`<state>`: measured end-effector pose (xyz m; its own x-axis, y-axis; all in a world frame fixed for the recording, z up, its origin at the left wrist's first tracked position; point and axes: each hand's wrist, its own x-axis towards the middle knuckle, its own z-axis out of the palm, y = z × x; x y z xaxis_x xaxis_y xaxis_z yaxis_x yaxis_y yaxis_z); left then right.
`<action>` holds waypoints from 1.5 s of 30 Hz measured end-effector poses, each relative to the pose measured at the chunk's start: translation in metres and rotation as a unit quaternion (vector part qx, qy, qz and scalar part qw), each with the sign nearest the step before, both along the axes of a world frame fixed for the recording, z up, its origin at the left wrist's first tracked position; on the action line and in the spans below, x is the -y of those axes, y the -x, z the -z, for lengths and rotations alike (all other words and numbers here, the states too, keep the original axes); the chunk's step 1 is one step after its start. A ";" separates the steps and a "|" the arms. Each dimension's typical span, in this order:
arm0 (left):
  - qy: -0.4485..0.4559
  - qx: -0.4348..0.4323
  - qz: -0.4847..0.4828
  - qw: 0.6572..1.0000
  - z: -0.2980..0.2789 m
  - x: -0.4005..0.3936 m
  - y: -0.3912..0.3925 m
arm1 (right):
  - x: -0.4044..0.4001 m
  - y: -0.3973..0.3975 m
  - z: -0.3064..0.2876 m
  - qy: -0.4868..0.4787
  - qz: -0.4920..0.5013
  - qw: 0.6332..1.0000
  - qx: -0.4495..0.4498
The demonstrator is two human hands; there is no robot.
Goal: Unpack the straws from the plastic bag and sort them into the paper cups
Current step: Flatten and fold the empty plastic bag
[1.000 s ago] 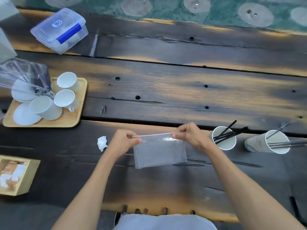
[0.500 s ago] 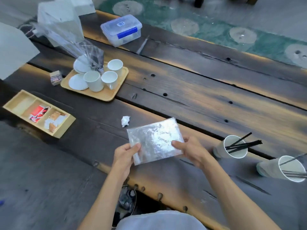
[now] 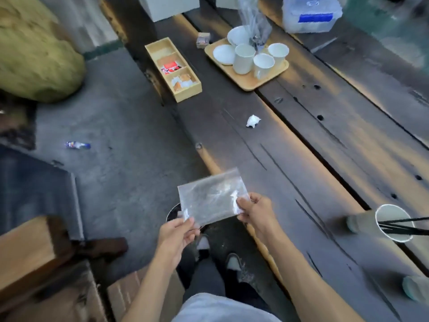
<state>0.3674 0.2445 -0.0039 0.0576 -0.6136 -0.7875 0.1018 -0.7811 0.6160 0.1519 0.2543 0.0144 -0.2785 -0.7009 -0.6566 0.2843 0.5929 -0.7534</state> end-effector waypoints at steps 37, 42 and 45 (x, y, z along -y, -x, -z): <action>-0.145 0.087 -0.193 0.967 0.423 0.044 -0.119 | 0.095 -0.133 0.410 -0.241 -0.009 0.970 -0.008; -0.055 0.195 -0.051 0.978 0.364 0.039 -0.123 | 0.088 -0.133 0.349 -0.190 -0.066 0.978 -0.047; 0.035 0.247 0.032 0.968 0.295 0.048 -0.117 | 0.089 -0.133 0.288 -0.107 -0.125 0.979 -0.123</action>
